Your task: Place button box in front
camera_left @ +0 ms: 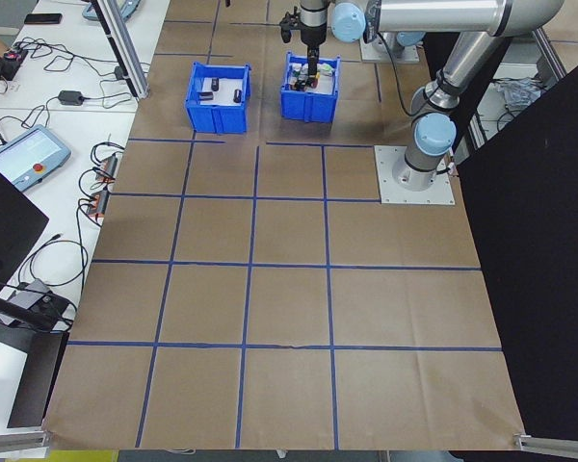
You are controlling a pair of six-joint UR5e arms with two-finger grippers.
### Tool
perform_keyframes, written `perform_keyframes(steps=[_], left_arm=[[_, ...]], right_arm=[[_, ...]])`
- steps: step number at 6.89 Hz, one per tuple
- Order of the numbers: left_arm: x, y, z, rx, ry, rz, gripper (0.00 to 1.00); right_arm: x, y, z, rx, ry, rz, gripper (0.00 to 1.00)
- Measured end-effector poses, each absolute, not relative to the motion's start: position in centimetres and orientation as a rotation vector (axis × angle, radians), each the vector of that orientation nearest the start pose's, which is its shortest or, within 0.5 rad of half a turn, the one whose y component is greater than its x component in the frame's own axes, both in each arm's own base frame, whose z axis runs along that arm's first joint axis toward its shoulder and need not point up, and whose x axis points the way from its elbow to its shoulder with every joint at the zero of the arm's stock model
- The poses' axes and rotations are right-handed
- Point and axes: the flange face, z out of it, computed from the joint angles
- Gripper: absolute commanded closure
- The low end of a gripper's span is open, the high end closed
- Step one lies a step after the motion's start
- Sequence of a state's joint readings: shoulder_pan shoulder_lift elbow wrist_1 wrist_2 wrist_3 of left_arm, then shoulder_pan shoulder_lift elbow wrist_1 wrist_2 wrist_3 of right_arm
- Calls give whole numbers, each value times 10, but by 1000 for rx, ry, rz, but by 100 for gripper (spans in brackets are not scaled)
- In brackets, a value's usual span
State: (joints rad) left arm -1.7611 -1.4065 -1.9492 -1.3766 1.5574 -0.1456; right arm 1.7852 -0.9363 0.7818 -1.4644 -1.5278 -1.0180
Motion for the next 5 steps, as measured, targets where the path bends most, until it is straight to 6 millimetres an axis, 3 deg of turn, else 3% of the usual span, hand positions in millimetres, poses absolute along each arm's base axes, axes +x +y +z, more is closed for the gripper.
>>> perform_keyframes(steps=[2,5], left_arm=[[-222,-372,386,-31,3155,10,0],[-259,-345,385,-538,3134,46,1]], right_arm=[[354,-697,438,-2013,2403,-43,0],[446,-667,376,-2164,2251,69,0]])
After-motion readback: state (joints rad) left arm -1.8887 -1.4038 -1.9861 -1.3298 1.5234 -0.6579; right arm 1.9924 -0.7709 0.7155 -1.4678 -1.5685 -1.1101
